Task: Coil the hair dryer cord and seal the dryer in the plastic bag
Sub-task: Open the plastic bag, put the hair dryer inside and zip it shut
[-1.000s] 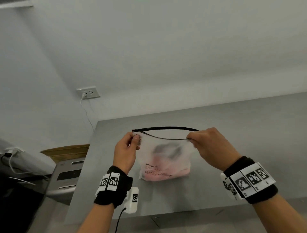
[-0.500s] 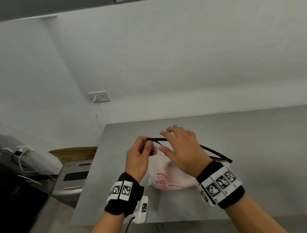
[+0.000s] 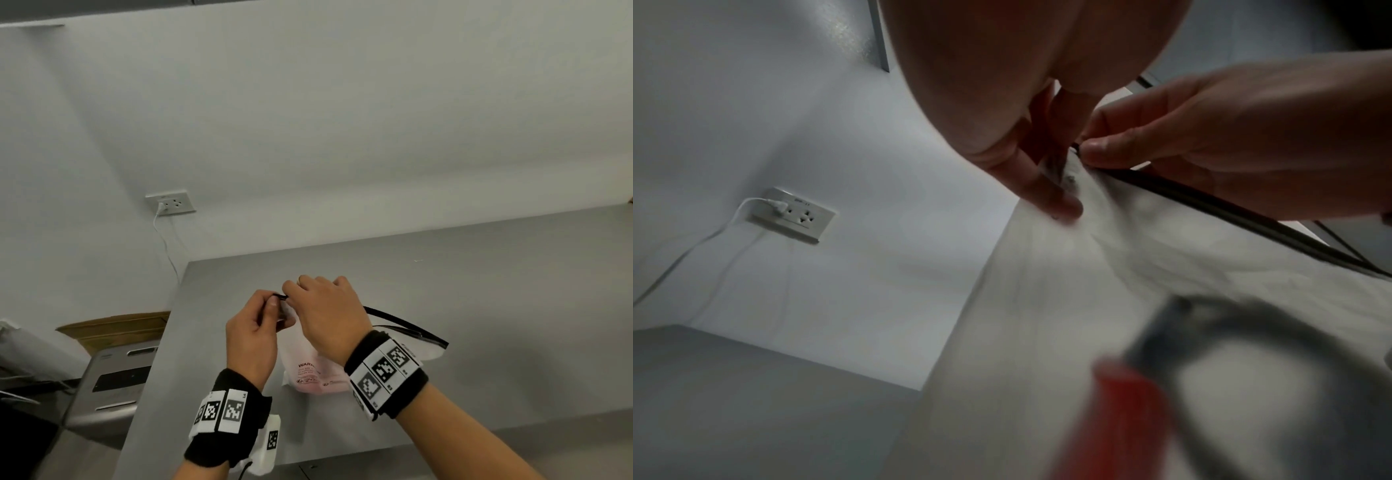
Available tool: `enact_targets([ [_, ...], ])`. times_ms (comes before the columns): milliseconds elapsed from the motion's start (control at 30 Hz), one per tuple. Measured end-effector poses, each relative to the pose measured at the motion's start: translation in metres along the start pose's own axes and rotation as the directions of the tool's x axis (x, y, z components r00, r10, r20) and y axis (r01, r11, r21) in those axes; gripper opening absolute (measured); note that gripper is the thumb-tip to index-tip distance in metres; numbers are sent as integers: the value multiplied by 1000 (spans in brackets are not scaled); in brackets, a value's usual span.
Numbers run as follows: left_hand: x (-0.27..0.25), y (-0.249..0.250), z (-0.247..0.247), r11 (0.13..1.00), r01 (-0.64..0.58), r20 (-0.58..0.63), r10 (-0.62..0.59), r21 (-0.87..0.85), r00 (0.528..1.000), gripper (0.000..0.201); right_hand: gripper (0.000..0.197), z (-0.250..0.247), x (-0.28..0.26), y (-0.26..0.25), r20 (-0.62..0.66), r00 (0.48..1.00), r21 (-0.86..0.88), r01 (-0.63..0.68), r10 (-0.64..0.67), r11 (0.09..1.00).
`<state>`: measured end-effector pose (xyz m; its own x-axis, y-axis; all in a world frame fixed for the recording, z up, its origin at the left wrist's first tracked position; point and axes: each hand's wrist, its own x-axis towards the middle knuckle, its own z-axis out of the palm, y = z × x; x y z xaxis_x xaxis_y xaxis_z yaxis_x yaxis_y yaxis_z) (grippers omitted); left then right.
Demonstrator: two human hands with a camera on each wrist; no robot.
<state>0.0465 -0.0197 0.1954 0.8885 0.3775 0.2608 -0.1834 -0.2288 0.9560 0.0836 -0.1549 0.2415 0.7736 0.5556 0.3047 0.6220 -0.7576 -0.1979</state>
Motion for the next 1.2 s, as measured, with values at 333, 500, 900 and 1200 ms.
enact_targets([
  [333, 20, -6, 6, 997, 52, -119, -58, -53, 991, 28, 7, -23, -47, 78, -49, 992, -130, -123, 117, 984],
  [500, 27, -7, 8, 996, 70, -155, -78, -59, 985, 29, 10, -40, -71, 124, -69, 945, -127, -325, 318, 937],
  [900, 29, -7, 13, 997, 49, -63, -53, -56, 997, 27, 56, 0, -36, 96, 325, 929, 151, -236, 178, 960],
  [1200, 28, -19, -1, 999, 27, -66, -26, 24, 998, 24, 12, 65, -25, 91, 274, 932, 565, -356, 237, 745],
])
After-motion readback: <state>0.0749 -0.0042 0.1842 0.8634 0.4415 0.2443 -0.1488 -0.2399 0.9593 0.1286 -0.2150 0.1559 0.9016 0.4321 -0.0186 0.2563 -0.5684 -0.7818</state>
